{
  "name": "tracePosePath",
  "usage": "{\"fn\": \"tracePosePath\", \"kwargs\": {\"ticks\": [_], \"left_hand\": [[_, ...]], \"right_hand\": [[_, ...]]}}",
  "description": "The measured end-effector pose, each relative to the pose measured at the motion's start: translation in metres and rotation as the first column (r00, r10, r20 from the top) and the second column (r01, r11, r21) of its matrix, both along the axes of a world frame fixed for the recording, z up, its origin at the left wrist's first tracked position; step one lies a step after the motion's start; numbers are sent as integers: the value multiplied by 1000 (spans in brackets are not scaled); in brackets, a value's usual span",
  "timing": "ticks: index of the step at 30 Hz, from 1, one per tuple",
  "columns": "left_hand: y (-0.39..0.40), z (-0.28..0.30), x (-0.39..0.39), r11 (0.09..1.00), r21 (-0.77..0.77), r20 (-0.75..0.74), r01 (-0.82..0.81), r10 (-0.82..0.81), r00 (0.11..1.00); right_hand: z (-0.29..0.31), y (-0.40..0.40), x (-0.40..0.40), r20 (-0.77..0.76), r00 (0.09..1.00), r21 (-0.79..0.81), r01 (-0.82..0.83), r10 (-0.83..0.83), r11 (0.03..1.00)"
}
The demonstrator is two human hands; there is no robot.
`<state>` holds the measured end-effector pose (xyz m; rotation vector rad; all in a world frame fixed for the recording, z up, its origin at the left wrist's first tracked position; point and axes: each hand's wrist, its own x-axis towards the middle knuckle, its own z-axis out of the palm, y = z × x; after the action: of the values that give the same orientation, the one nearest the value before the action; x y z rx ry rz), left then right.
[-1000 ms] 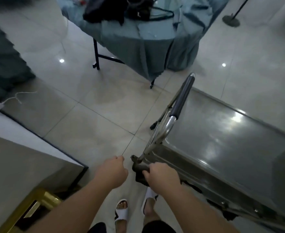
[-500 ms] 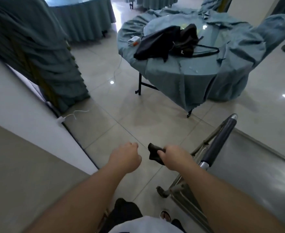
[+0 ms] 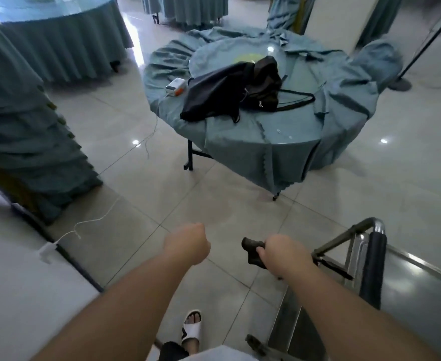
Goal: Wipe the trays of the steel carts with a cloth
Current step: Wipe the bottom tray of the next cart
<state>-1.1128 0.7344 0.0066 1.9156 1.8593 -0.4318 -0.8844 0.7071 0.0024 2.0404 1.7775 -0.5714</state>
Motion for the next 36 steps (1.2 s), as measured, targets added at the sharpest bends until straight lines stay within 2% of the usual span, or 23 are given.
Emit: {"fn": "tracePosePath", "kwargs": {"ticks": [4, 8, 14, 20, 26, 31, 36], "left_hand": [[68, 7, 23, 992, -22, 30, 123, -122, 992], [109, 2, 64, 966, -25, 58, 257, -256, 965], [180, -11, 115, 909, -45, 46, 415, -413, 910], [267, -2, 204, 861, 28, -18, 508, -508, 861], [348, 26, 301, 821, 87, 32, 564, -568, 823], [404, 19, 381, 752, 44, 3, 658, -659, 752], [469, 4, 478, 610, 38, -20, 791, -791, 611]], "right_hand": [[3, 41, -10, -50, 997, 69, 54, -51, 996], [-13, 66, 12, -73, 975, 5, 210, -209, 978], [-39, 110, 91, 101, 931, 50, 347, -350, 937], [-25, 186, 182, 36, 898, 52, 435, -438, 899], [10, 253, 278, -35, 853, 42, 523, -522, 852], [1, 282, 348, -60, 768, 59, 640, -637, 766], [-20, 302, 422, -47, 626, 58, 780, -778, 624]]}}
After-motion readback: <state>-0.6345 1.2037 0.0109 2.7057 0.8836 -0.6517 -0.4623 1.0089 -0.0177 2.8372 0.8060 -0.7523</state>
